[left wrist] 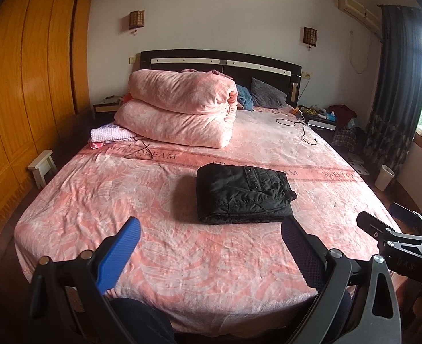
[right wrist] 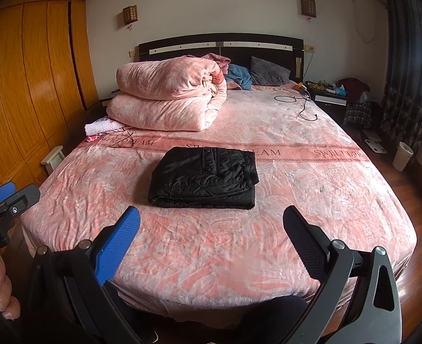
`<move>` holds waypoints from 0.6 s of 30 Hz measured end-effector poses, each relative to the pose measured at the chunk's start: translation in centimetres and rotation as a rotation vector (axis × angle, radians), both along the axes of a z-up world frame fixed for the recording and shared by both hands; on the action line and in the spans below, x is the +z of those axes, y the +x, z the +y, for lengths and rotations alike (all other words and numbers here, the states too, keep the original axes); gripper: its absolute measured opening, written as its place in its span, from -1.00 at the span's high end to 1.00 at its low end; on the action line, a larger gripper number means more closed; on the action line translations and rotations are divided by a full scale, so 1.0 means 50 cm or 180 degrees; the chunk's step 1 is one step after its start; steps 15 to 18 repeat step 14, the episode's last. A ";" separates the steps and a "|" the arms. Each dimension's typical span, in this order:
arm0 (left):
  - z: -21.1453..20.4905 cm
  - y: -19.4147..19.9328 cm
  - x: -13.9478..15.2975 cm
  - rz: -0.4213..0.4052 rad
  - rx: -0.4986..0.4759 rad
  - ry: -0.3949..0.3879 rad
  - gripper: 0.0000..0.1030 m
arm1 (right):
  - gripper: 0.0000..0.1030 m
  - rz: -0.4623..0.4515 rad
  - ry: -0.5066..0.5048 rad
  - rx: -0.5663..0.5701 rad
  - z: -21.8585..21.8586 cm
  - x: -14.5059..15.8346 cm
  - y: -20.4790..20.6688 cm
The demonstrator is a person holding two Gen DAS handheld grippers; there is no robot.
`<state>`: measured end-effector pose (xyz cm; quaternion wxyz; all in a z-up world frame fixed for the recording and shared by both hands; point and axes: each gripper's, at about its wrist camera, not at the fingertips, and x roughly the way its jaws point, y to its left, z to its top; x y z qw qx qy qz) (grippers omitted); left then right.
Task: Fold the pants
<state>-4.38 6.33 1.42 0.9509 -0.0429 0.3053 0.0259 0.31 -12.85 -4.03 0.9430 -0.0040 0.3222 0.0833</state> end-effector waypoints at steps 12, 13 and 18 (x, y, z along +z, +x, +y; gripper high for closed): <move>0.004 -0.007 0.003 0.0014 0.0036 0.0018 -0.92 | -0.94 -0.0007 -0.0001 -0.0009 0.000 0.001 -0.003; 0.004 -0.007 0.003 0.0016 0.0036 0.0013 -0.92 | -0.94 -0.0008 -0.0005 -0.0010 0.000 0.001 -0.003; 0.003 -0.007 0.003 0.0016 0.0034 0.0021 -0.92 | -0.94 -0.0007 -0.0008 -0.0010 0.000 0.001 -0.002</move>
